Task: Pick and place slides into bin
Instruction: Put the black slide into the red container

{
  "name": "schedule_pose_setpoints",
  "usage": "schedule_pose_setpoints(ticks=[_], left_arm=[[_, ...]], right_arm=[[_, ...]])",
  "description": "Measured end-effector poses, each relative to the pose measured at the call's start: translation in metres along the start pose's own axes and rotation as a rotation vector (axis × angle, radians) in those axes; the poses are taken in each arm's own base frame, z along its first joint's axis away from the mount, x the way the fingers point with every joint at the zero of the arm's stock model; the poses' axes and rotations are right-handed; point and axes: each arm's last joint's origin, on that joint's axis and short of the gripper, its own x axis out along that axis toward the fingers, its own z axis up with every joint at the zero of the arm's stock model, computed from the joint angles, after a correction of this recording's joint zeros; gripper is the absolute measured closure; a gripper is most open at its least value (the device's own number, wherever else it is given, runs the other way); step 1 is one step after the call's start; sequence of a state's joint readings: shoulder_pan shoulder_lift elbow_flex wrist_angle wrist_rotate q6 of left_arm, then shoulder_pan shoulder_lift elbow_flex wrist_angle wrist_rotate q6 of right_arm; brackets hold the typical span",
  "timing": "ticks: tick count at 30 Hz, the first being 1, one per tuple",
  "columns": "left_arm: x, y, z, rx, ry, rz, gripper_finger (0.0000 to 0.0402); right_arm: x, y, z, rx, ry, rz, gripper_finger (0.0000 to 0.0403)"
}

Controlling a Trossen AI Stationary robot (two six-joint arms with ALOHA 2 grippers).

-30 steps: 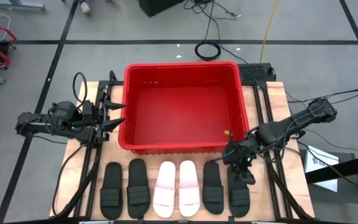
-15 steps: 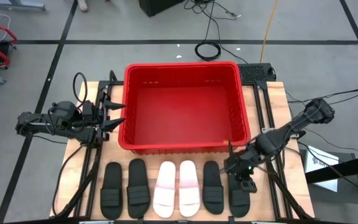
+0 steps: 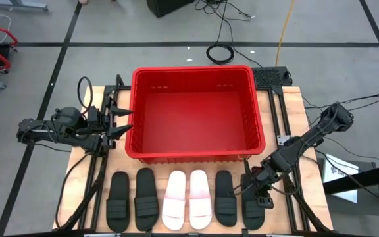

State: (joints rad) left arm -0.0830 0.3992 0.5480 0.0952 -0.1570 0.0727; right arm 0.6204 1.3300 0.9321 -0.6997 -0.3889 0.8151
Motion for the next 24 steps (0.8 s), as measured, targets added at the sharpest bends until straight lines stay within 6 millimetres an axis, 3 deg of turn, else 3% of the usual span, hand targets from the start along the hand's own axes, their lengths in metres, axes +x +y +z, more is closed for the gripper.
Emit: schedule_pose_setpoints(ticks=[14,24], left_arm=[[0.000,0.000,-0.001,-0.002,0.011,-0.001,0.0151],[0.000,0.000,-0.001,-0.003,0.012,0.000,0.0151]], right_arm=[[0.037,-0.020,-0.011,0.013,-0.022,0.107,0.0195],[0.048,-0.024,-0.014,0.010,-0.054,0.194,0.0195]])
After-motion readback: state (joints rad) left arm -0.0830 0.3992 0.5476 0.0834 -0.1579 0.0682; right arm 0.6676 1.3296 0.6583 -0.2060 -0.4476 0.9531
